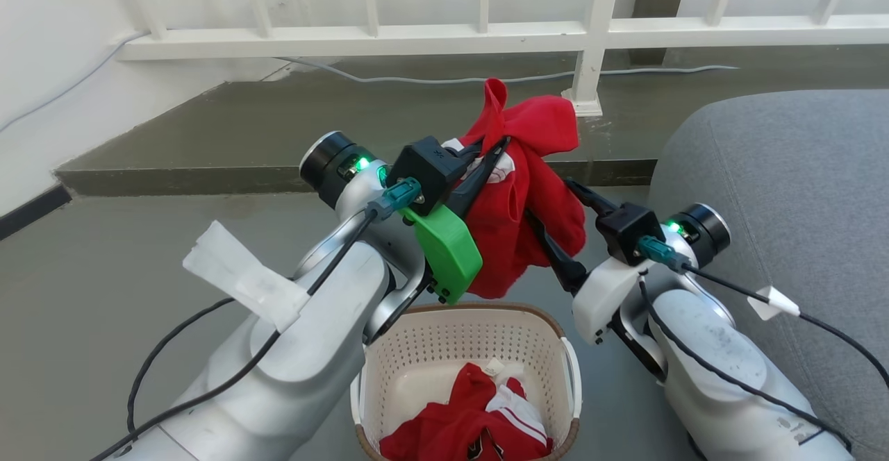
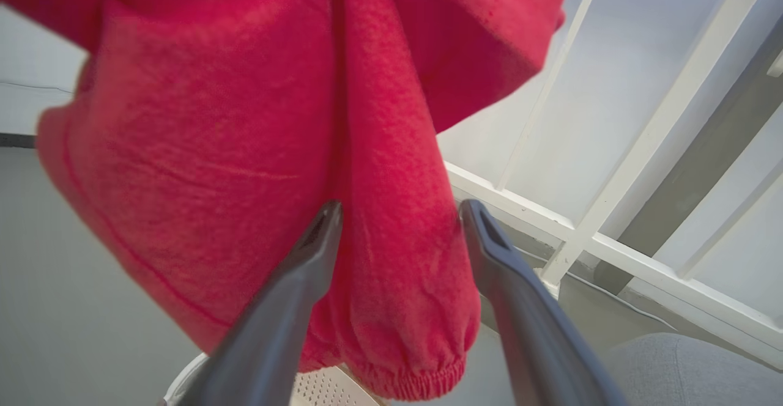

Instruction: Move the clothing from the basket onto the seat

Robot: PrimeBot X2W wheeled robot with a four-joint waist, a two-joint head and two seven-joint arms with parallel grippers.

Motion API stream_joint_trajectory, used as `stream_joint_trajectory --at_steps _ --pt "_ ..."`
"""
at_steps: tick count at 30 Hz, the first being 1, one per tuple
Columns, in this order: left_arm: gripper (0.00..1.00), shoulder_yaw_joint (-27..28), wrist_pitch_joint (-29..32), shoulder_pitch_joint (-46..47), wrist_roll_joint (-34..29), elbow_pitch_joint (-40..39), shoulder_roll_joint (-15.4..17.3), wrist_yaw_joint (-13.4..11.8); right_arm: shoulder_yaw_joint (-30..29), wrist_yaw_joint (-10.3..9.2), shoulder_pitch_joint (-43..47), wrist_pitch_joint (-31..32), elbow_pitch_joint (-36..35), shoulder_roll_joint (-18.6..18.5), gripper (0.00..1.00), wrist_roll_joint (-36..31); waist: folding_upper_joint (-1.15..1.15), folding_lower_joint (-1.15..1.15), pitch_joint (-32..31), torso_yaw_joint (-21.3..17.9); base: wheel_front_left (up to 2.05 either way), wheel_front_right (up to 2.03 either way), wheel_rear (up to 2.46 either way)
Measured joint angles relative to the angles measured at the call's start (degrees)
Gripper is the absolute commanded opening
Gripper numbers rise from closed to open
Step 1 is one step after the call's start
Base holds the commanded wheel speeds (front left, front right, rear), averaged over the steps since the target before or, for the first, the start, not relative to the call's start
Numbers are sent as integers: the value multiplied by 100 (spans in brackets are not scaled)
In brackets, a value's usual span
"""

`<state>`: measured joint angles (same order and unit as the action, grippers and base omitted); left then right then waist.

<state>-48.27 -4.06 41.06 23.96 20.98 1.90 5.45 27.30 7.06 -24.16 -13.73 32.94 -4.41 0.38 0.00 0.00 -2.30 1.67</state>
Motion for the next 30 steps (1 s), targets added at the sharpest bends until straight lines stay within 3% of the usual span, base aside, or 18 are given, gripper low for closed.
stream_joint_trajectory --at_steps 4,5,6,7,8,9,23,24,26,27,30 --pt "0 -27 48 -1 46 -122 0 -52 115 0 -248 21 291 19 100 -9 0 0 20 8 0 0 0" --pt "0 -32 48 -1 51 -129 0 -71 132 0 -277 25 338 23 91 -8 0 0 25 8 0 0 0" --pt "0 -32 48 -1 51 -129 0 -71 132 0 -277 25 338 23 91 -8 0 0 25 8 0 0 0" --pt "0 -33 49 -2 55 -135 0 -99 146 0 -298 25 387 27 46 -1 0 0 31 8 0 0 0" --pt "0 -33 51 -3 58 -138 0 -100 157 0 -315 26 431 35 29 13 0 0 37 7 0 0 0" --pt "0 -33 57 -5 58 -140 0 -101 168 1 -339 26 471 40 0 19 0 0 43 5 0 0 0" --pt "0 242 64 -359 204 -73 104 -401 136 8 -415 8 620 67 0 523 0 0 123 -189 0 0 0" --pt "15 277 26 -394 281 -70 104 -424 126 8 -431 8 620 69 0 558 0 0 129 -215 0 0 0" --pt "66 326 22 -465 331 -64 107 -448 97 8 -497 7 616 67 0 608 0 0 141 -268 0 0 0" --pt "97 343 10 -502 337 -55 108 -456 82 8 -526 4 613 66 0 619 0 0 147 -295 0 0 0" --pt "100 378 -74 -607 376 -41 108 -508 34 8 -604 -12 604 65 0 625 0 0 164 -381 0 0 0"
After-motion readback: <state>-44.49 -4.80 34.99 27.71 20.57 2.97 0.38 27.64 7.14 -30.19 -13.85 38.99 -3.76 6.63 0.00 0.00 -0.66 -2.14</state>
